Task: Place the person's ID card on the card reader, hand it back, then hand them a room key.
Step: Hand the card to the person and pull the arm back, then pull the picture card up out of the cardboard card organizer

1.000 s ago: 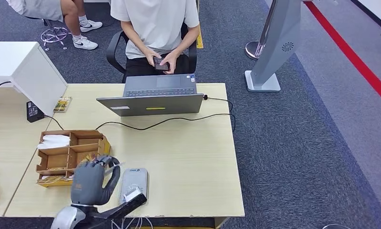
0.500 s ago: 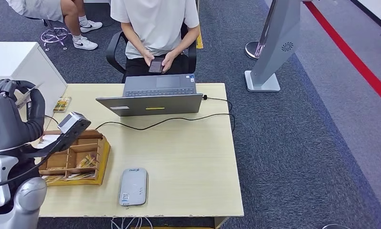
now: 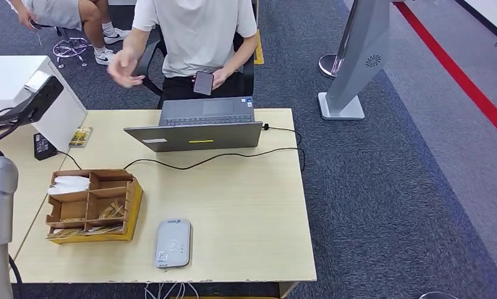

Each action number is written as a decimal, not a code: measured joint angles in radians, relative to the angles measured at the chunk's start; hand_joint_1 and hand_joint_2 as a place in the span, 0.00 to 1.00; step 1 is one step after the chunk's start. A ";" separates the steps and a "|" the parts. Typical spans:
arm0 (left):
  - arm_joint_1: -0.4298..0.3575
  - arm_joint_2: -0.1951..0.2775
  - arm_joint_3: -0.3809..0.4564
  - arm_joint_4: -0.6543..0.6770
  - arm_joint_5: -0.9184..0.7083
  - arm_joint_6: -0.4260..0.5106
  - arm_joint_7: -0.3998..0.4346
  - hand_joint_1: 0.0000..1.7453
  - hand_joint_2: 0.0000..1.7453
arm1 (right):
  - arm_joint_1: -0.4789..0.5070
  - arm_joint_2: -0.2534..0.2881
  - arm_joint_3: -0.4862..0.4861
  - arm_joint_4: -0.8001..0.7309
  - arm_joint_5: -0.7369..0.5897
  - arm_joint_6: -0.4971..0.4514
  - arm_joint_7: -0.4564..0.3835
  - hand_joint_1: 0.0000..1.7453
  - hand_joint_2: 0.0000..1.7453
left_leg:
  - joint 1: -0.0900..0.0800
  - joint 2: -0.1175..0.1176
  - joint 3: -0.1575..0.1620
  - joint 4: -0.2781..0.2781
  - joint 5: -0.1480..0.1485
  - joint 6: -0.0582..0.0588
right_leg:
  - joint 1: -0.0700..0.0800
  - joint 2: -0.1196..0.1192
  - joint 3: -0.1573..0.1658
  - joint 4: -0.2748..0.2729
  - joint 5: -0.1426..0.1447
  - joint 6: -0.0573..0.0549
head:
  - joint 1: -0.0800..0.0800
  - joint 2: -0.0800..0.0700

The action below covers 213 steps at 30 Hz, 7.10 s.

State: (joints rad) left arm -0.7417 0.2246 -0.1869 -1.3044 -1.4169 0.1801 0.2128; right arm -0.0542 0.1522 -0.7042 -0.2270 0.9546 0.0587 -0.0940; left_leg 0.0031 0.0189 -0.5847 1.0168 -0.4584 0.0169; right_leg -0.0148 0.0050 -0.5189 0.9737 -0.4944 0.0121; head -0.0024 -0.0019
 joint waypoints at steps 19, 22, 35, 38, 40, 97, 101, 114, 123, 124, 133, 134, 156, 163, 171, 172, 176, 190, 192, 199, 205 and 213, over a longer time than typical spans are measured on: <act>-0.011 0.010 0.032 0.186 -0.027 0.023 0.005 1.00 1.00 | -0.003 0.002 0.007 0.001 0.007 -0.003 0.029 0.00 1.00 | 0.000 0.000 -0.002 0.000 0.000 0.000 | 0.000 0.000 -0.002 0.000 0.000 0.000 | 0.000 0.000; -0.010 0.000 0.032 0.186 -0.035 0.013 0.005 0.50 1.00 | -0.003 0.002 0.007 0.000 0.007 -0.003 0.029 0.00 1.00 | 0.000 0.000 -0.002 0.000 0.000 0.000 | 0.000 0.000 -0.002 0.000 0.000 0.000 | 0.000 0.000; 0.022 -0.034 0.032 0.125 -0.016 -0.021 -0.011 0.00 1.00 | -0.003 0.002 0.007 0.000 0.019 -0.002 0.028 0.00 1.00 | 0.000 0.000 -0.002 0.000 0.000 0.000 | 0.000 0.000 -0.002 0.000 0.000 0.000 | 0.000 0.000; 0.041 -0.044 0.032 0.087 -0.008 -0.023 -0.018 0.00 1.00 | -0.003 0.002 0.007 0.000 0.020 -0.002 0.028 0.00 1.00 | 0.000 0.000 -0.002 0.000 0.000 0.000 | 0.000 0.000 -0.003 0.000 0.000 0.000 | 0.000 0.000; 0.056 -0.052 0.032 0.059 0.008 -0.033 -0.022 0.00 1.00 | -0.003 0.002 0.007 0.000 0.021 -0.002 0.028 0.00 1.00 | 0.000 0.000 -0.002 0.000 0.000 0.000 | 0.000 0.000 -0.003 0.000 0.000 0.000 | 0.000 0.000; 0.979 0.138 -0.275 -0.721 0.104 -0.022 -0.066 0.00 1.00 | 0.041 0.027 -0.112 -0.034 -0.014 -0.028 0.038 0.00 1.00 | 0.000 0.004 -0.003 0.000 -0.007 -0.002 | 0.000 0.003 -0.005 0.000 -0.006 -0.002 | 0.001 0.000; 1.022 0.212 -0.318 -0.730 0.146 -0.021 -0.019 0.00 1.00 | 0.043 0.032 -0.126 -0.039 -0.008 -0.027 0.039 0.00 1.00 | 0.000 0.004 -0.003 -0.001 -0.007 -0.002 | 0.000 0.003 -0.006 0.000 -0.007 -0.003 | 0.001 0.000; 1.065 0.329 -0.381 -0.679 0.347 -0.071 0.161 0.00 1.00 | 0.047 0.041 -0.145 -0.054 0.038 -0.027 0.041 0.00 1.00 | 0.001 0.003 -0.003 -0.001 -0.007 -0.003 | 0.001 0.003 -0.006 0.000 -0.007 -0.003 | 0.001 0.000; 1.068 0.333 -0.386 -0.651 0.378 -0.066 0.192 0.00 1.00 | 0.055 0.044 -0.148 -0.060 0.057 -0.025 0.044 0.00 1.00 | 0.001 0.003 -0.003 -0.001 -0.007 -0.003 | 0.001 0.003 -0.006 0.000 -0.007 -0.003 | 0.001 0.000; 1.069 0.333 -0.386 -0.647 0.383 -0.064 0.201 0.00 1.00 | 0.057 0.045 -0.148 -0.061 0.061 -0.024 0.045 0.00 1.00 | 0.001 0.003 -0.003 -0.001 -0.007 -0.003 | 0.001 0.003 -0.006 0.000 -0.007 -0.003 | 0.001 0.000; 1.073 0.291 -0.348 -0.603 0.363 -0.045 0.253 0.00 1.00 | 0.068 0.054 -0.154 -0.079 0.113 -0.014 0.050 0.00 1.00 | 0.001 0.003 -0.003 -0.001 -0.007 -0.003 | 0.001 0.002 -0.006 0.000 -0.007 -0.003 | 0.001 0.000; 1.073 0.273 -0.334 -0.596 0.344 -0.039 0.251 0.00 1.00 | 0.068 0.056 -0.155 -0.081 0.119 -0.014 0.050 0.00 1.00 | 0.001 0.003 -0.003 -0.001 -0.007 -0.003 | 0.001 0.002 -0.006 0.000 -0.007 -0.003 | 0.001 0.000; 1.071 -0.048 -0.075 -0.506 0.162 0.016 0.136 0.00 1.00 | 0.075 0.077 -0.175 -0.126 0.165 -0.004 0.059 0.00 1.00 | 0.001 0.003 -0.003 0.000 -0.007 -0.003 | 0.001 0.002 -0.006 0.000 -0.007 -0.003 | 0.001 0.000; 1.071 -0.065 -0.066 -0.501 0.162 0.016 0.133 0.00 1.00 | 0.077 0.081 -0.177 -0.134 0.165 -0.003 0.059 0.00 1.00 | 0.001 0.003 -0.003 0.000 -0.007 -0.003 | 0.001 0.002 -0.005 0.000 -0.007 -0.003 | 0.001 0.000; 1.071 -0.075 -0.059 -0.497 0.153 0.016 0.123 0.00 1.00 | 0.078 0.082 -0.177 -0.137 0.172 -0.002 0.059 0.00 1.00 | 0.001 0.003 -0.003 0.000 -0.007 -0.003 | 0.001 0.002 -0.005 0.000 -0.007 -0.003 | 0.001 0.000; 1.071 -0.080 -0.056 -0.496 0.145 0.015 0.114 0.00 1.00 | 0.078 0.083 -0.177 -0.138 0.178 -0.001 0.059 0.00 1.00 | 0.001 0.003 -0.002 0.000 -0.007 -0.003 | 0.001 0.002 -0.005 0.000 -0.007 -0.003 | 0.001 0.000; 1.047 -0.115 -0.037 -0.463 0.098 0.006 0.081 0.00 1.00 | 0.078 0.086 -0.179 -0.144 0.210 0.008 0.060 0.00 1.00 | 0.001 0.001 -0.002 0.000 -0.007 -0.003 | 0.001 0.001 -0.006 0.000 -0.007 -0.003 | 0.001 0.000; 0.908 -0.229 0.039 -0.292 0.013 0.002 0.019 0.00 1.00 | 0.073 0.091 -0.187 -0.155 0.274 0.014 0.062 0.00 1.00 | 0.001 0.001 -0.002 0.000 -0.007 -0.003 | 0.001 0.000 -0.003 0.000 -0.006 -0.003 | 0.001 0.000; 0.897 -0.238 0.043 -0.280 0.008 0.001 0.014 0.00 1.00 | 0.073 0.091 -0.189 -0.155 0.276 0.015 0.062 0.00 1.00 | 0.001 0.001 -0.002 0.000 -0.007 -0.003 | 0.001 0.000 -0.003 0.000 -0.006 -0.003 | 0.001 0.000; 0.880 -0.254 0.047 -0.253 0.003 0.001 0.013 0.00 1.00 | 0.072 0.092 -0.194 -0.155 0.286 0.015 0.062 0.00 1.00 | 0.001 0.001 -0.002 0.000 -0.007 -0.003 | 0.001 0.000 -0.003 0.000 -0.006 -0.003 | 0.001 0.000; 0.878 -0.259 0.047 -0.243 0.003 0.001 0.013 0.00 1.00 | 0.071 0.092 -0.197 -0.155 0.285 0.015 0.062 0.00 1.00 | 0.001 0.001 -0.002 0.000 -0.007 -0.003 | 0.001 0.000 -0.003 0.000 -0.006 -0.003 | 0.001 0.000; 0.877 -0.259 0.048 -0.238 0.003 0.001 0.013 0.00 1.00 | 0.071 0.092 -0.198 -0.155 0.284 0.015 0.062 0.00 1.00 | 0.001 0.001 -0.002 0.000 -0.007 -0.003 | 0.001 0.000 -0.003 0.000 -0.006 -0.003 | 0.001 0.000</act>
State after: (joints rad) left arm 0.1351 -0.0347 -0.1392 -1.5426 -1.4134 0.1816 0.2258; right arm 0.0172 0.2441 -0.9024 -0.3819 1.2391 0.0736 -0.0324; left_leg 0.0038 0.0195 -0.5871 1.0166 -0.4653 0.0138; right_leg -0.0136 0.0050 -0.5221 0.9737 -0.5006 0.0091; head -0.0015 -0.0019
